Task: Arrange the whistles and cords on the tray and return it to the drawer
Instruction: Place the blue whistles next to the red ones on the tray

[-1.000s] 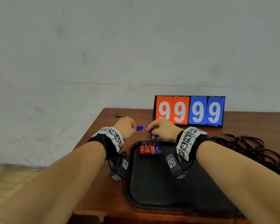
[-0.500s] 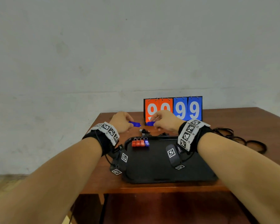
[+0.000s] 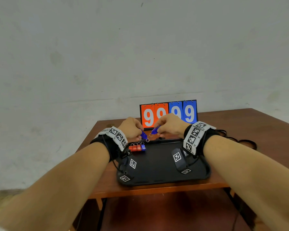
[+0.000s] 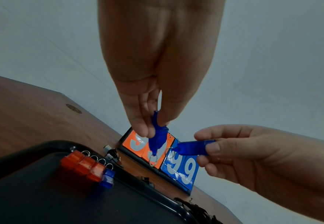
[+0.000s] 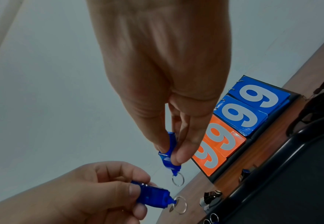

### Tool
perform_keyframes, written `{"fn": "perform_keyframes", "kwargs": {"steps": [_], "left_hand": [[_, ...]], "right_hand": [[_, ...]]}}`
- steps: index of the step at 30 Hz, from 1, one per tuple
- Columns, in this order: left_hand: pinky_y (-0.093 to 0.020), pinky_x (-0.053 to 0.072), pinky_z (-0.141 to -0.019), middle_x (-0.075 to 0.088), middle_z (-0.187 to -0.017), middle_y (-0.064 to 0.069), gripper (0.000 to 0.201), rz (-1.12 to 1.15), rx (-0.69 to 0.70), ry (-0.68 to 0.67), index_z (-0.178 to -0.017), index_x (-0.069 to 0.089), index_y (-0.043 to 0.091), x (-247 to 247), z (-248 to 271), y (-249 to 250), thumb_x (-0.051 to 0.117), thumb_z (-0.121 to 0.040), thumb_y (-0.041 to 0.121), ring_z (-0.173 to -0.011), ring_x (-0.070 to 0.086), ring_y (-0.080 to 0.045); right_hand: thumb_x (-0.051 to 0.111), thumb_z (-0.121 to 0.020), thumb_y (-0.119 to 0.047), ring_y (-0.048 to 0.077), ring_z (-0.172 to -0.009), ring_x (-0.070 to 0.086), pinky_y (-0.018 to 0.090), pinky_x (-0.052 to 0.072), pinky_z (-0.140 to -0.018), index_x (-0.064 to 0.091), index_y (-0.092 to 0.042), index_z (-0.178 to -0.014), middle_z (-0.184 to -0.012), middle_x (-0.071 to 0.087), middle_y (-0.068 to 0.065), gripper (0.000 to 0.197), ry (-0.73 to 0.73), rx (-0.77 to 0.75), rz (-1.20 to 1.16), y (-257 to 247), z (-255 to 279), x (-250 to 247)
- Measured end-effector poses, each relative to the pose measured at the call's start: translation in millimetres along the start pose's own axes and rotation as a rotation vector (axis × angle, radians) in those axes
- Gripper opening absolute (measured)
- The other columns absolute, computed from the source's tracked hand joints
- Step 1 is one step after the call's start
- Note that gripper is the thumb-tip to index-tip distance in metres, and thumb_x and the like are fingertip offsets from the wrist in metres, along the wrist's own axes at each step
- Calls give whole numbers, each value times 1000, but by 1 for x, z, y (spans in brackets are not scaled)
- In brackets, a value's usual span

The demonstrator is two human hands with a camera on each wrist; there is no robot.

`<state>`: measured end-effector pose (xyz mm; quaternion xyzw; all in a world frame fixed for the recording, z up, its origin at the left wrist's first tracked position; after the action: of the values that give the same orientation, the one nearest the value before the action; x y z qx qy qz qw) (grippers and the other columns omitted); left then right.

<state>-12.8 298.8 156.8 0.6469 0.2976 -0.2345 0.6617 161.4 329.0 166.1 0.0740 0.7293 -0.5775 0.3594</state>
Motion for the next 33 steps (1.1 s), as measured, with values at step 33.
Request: {"fn": "perform_keyframes", "kwargs": {"steps": [33], "left_hand": [[-28,52,-91,68,-120,-5,30,-509,148,4,-117,70,13,57,-95,-25,72,-87,11,-106,64,-18]], "right_hand": [[69,-88,-13,17,-106,61,25,49,-90,64,-12,-123,-120,65,3,35,-31,-86,468,60,-84,34]]}}
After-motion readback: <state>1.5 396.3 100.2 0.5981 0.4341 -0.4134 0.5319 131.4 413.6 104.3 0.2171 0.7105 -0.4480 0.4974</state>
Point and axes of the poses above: each hand's wrist, its own z-axis away from the middle knuckle, its own x-axis out of the palm, y = z × x, the point moved 6 cm from there along -z, towards the middle knuckle
